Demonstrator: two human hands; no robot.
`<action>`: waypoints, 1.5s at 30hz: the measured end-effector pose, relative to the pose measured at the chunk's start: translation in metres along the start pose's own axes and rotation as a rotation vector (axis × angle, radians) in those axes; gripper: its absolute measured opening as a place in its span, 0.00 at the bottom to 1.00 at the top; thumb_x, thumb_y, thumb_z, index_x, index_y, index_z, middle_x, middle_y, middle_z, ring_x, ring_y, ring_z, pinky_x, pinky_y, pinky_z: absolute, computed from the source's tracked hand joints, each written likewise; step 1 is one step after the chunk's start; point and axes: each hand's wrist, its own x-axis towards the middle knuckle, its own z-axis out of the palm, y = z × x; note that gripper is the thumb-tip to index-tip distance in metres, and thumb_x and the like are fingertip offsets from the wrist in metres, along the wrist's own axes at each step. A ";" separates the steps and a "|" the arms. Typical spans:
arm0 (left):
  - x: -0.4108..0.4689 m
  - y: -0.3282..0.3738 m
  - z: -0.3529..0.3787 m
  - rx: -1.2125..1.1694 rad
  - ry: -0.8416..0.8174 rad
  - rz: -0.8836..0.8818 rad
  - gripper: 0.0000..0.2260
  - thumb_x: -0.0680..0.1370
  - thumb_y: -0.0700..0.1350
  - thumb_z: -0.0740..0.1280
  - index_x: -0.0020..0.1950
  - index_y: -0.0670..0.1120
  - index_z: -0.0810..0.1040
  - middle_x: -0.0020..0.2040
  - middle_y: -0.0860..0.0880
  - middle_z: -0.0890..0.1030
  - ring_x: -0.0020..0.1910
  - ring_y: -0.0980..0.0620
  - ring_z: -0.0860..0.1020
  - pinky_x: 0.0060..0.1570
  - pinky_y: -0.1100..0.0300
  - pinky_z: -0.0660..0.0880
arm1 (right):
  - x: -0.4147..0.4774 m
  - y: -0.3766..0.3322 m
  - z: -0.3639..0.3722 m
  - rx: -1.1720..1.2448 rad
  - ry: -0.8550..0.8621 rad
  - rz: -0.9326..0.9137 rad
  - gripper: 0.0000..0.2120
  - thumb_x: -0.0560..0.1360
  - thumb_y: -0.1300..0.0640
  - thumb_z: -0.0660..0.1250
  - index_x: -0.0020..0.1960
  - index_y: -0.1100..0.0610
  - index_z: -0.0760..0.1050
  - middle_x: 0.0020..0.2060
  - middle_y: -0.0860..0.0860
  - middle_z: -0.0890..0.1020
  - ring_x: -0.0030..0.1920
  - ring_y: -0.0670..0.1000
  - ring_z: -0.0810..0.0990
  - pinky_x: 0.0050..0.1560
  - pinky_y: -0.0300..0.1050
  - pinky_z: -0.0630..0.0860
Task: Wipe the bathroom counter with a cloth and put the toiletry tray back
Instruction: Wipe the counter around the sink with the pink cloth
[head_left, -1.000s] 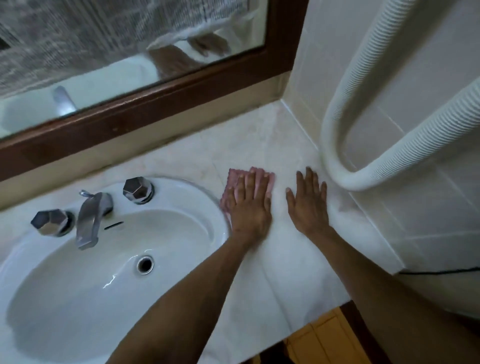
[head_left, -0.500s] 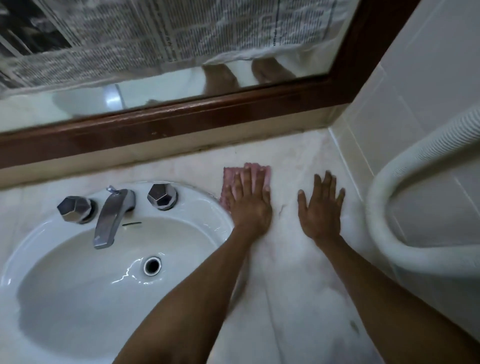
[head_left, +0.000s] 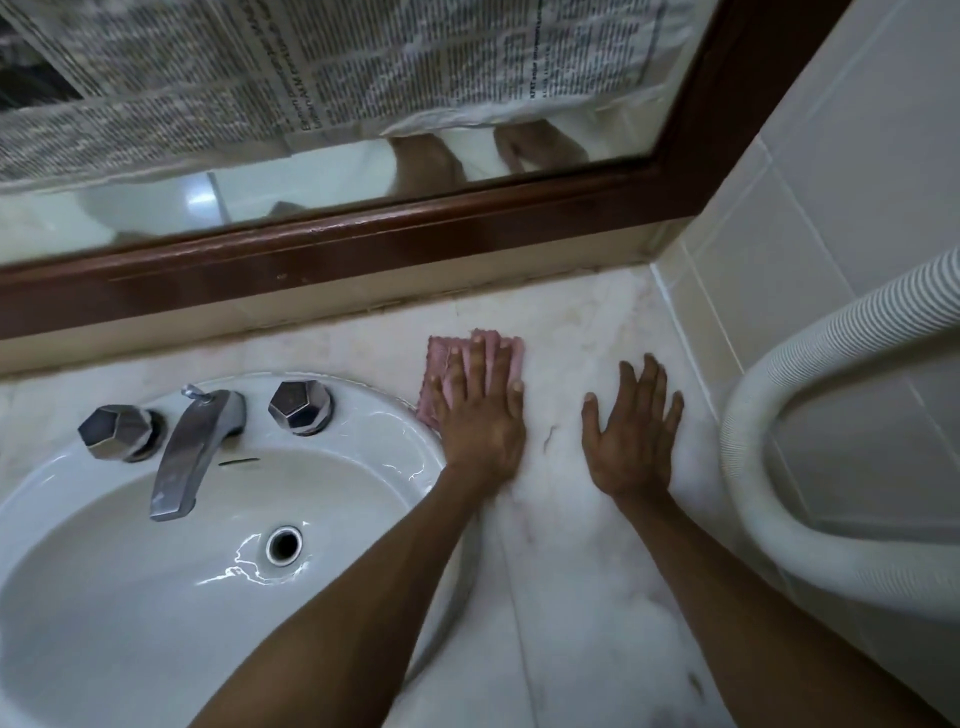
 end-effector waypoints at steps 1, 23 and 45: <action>0.007 -0.002 0.000 0.012 -0.001 0.008 0.27 0.87 0.59 0.42 0.84 0.58 0.36 0.85 0.54 0.35 0.84 0.47 0.35 0.81 0.39 0.38 | 0.001 0.000 0.000 -0.004 0.005 0.002 0.27 0.83 0.44 0.52 0.75 0.59 0.64 0.78 0.59 0.61 0.79 0.58 0.59 0.77 0.60 0.53; 0.116 0.025 -0.007 0.236 -0.200 0.628 0.25 0.86 0.59 0.36 0.84 0.63 0.40 0.86 0.55 0.42 0.85 0.47 0.39 0.80 0.36 0.43 | 0.000 -0.001 0.003 -0.005 0.058 0.011 0.27 0.83 0.45 0.52 0.75 0.59 0.66 0.78 0.60 0.61 0.78 0.58 0.60 0.77 0.60 0.55; 0.100 0.060 -0.005 0.156 -0.254 0.681 0.24 0.85 0.61 0.38 0.83 0.67 0.46 0.86 0.53 0.46 0.85 0.47 0.41 0.81 0.36 0.41 | -0.016 0.004 0.002 0.114 0.073 0.001 0.24 0.82 0.49 0.56 0.74 0.59 0.68 0.77 0.58 0.65 0.78 0.56 0.61 0.77 0.58 0.57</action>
